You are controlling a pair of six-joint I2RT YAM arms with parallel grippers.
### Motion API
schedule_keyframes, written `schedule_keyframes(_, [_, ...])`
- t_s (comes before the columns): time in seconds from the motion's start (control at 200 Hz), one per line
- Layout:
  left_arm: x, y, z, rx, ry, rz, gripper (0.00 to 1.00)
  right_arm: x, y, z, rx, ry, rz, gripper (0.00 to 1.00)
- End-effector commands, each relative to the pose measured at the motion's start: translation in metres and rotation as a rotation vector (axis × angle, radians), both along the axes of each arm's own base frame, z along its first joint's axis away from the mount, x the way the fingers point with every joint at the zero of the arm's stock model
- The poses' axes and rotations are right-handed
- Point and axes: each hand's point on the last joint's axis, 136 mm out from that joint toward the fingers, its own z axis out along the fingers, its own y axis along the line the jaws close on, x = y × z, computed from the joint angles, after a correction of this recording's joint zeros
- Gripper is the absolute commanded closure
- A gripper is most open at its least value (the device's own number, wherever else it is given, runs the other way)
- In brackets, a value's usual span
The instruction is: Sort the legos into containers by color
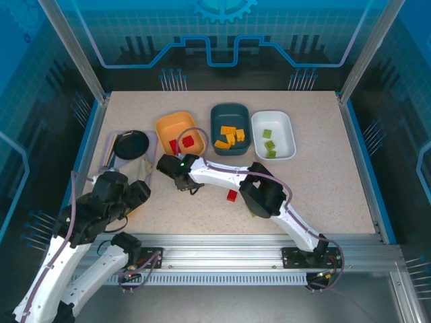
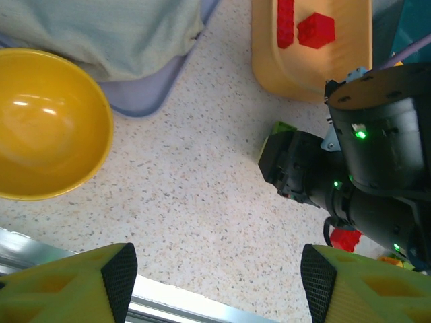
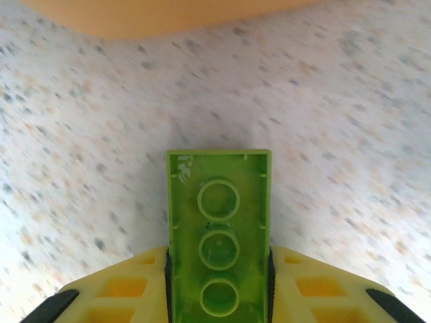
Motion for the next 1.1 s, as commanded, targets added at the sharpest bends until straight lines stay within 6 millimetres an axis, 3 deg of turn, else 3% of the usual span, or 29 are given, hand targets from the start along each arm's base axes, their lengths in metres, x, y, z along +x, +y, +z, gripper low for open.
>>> schedule_keyframes(0.0, [0.017, -0.027, 0.01, -0.063, -0.035, -0.114, 0.31, -0.001, -0.024, 0.066, 0.086, -0.05, -0.033, 0.73])
schedule_keyframes(0.15, [0.042, -0.06, 0.003, -0.15, -0.011, -0.192, 0.31, -0.003, -0.085, 0.101, 0.115, -0.071, -0.101, 0.73])
schedule_keyframes(0.3, [0.07, -0.086, -0.003, -0.207, -0.006, -0.219, 0.31, 0.02, -0.159, 0.12, 0.107, -0.096, -0.184, 0.73])
schedule_keyframes(0.46, [0.102, -0.12, -0.008, -0.202, 0.01, -0.275, 0.3, 0.066, -0.227, 0.11, 0.155, -0.039, -0.297, 0.73])
schedule_keyframes(0.665, [0.141, -0.175, -0.013, -0.192, 0.042, -0.354, 0.3, 0.126, -0.306, 0.096, 0.051, 0.022, -0.432, 0.73])
schedule_keyframes(0.735, [0.151, -0.192, -0.017, -0.192, 0.064, -0.381, 0.3, 0.141, -0.331, 0.08, 0.006, 0.07, -0.478, 0.74])
schedule_keyframes(0.86, [0.164, -0.22, -0.028, -0.189, 0.111, -0.433, 0.3, 0.162, -0.357, 0.058, -0.028, 0.121, -0.517, 0.72])
schedule_keyframes(1.095, [0.175, -0.25, -0.057, -0.155, 0.232, -0.488, 0.31, 0.179, -0.363, 0.033, -0.051, 0.185, -0.485, 0.62])
